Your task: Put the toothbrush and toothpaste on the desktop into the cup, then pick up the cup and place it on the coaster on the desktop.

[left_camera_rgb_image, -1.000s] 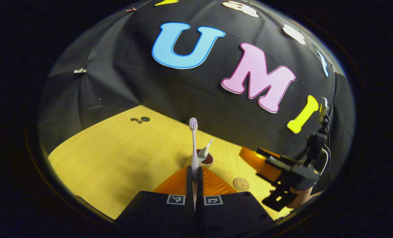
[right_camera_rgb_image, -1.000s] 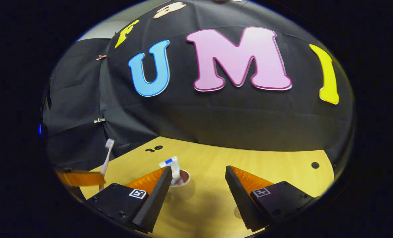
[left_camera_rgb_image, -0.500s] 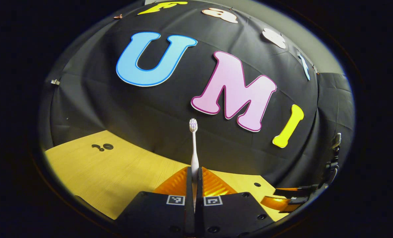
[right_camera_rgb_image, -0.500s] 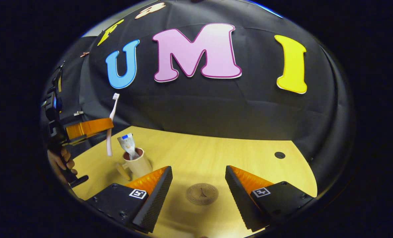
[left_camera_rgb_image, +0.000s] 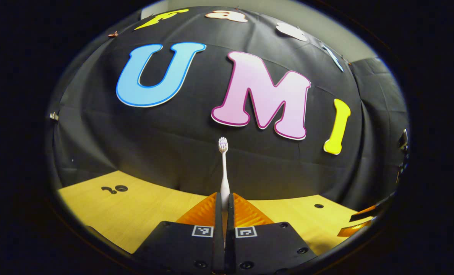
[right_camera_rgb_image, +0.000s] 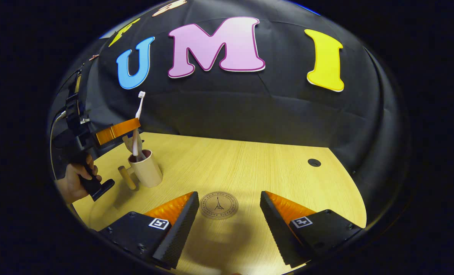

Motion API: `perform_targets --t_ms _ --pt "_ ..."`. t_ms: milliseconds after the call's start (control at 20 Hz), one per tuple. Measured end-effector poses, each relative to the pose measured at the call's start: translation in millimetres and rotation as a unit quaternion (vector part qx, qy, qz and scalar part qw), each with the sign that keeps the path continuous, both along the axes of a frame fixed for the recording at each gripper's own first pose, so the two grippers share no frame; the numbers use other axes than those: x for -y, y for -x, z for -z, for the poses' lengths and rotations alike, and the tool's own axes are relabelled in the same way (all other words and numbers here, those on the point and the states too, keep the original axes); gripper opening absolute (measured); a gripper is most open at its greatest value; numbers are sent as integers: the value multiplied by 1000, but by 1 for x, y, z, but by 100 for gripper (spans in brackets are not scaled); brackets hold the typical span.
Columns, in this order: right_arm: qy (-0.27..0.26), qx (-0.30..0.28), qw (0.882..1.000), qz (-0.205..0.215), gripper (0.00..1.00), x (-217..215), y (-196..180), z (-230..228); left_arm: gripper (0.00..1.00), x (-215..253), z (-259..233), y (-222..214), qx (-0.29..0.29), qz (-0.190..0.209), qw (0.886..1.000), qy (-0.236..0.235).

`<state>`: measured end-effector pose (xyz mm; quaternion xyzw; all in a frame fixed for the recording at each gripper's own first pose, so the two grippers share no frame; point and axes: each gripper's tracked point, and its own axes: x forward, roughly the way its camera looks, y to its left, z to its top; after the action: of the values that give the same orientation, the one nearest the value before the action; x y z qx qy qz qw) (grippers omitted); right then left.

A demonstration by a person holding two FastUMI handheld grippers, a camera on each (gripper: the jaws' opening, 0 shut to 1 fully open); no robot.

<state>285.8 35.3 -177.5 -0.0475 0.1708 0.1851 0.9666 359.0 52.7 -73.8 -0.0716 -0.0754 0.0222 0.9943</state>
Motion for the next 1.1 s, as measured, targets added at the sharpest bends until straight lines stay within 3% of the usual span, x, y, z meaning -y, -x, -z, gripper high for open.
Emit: perform_targets --t_ms 300,500,600,700,850,1050,1100 --pt "31 12 999 -15 99 2 6 12 10 2 18 -5 5 -4 999 -50" --pt "52 18 998 -21 98 -1 11 21 12 3 28 -4 -1 1 999 -47" --pt "51 11 998 -21 98 -2 14 24 18 7 32 -2 -9 12 999 -48" --pt "50 7 999 -17 98 -1 15 25 29 15 37 2 -26 19 998 -52" --pt "45 8 999 -11 98 3 15 20 80 25 40 12 -48 21 996 -75" --pt "36 5 999 -4 98 10 19 15 98 29 36 32 -76 28 994 -73" --pt "33 6 999 -2 98 12 20 13 99 27 32 37 -80 23 993 -79"
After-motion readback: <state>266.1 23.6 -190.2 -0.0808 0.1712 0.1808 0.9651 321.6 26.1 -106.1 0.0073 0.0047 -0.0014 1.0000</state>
